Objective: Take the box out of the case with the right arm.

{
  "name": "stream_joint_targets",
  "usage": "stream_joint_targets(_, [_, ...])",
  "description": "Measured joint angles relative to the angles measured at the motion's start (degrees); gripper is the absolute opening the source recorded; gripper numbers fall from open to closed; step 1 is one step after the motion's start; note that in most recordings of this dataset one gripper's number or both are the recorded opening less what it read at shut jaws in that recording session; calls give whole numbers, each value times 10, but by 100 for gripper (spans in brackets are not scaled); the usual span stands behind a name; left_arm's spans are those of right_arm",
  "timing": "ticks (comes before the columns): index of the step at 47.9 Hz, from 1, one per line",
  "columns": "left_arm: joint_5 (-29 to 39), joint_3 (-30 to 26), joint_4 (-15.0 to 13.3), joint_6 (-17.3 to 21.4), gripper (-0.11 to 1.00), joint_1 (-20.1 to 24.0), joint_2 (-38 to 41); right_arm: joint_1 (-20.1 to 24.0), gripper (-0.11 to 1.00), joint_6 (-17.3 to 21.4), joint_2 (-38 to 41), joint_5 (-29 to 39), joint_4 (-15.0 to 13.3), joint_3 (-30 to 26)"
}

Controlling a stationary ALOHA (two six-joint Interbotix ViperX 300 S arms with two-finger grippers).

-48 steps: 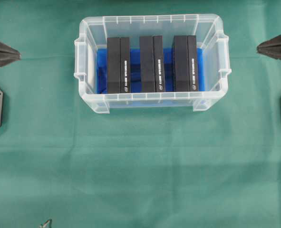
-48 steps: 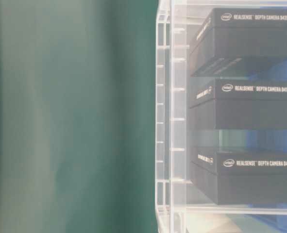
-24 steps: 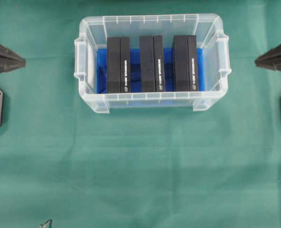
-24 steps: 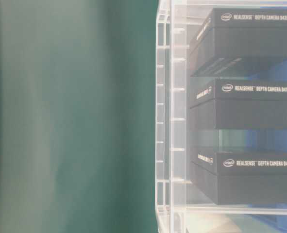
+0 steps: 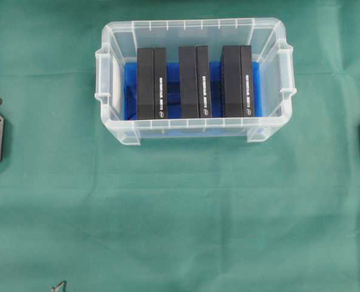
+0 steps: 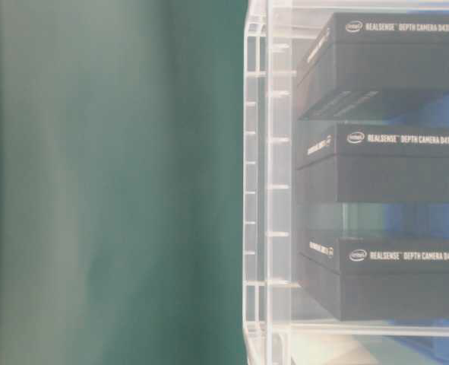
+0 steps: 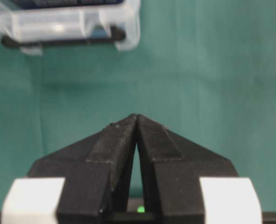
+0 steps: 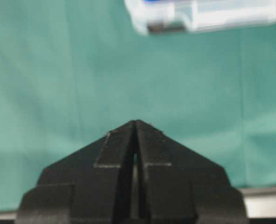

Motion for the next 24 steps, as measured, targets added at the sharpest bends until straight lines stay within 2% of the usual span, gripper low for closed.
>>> stream_joint_targets(7, [4, -1, -1, -4, 2, -1, 4, -1, 0, 0, 3, 10, -6, -1])
stream_joint_targets(13, [5, -1, -1, -4, 2, -1, 5, -1, 0, 20, 5, 16, -12, -1])
stream_joint_targets(18, [7, -1, 0, -4, 2, -1, 5, -1, 0, 76, 7, 25, -12, -2])
stream_joint_targets(24, [9, -1, 0, -7, 2, -1, 5, -1, 0, 201, 13, 39, -13, -3])
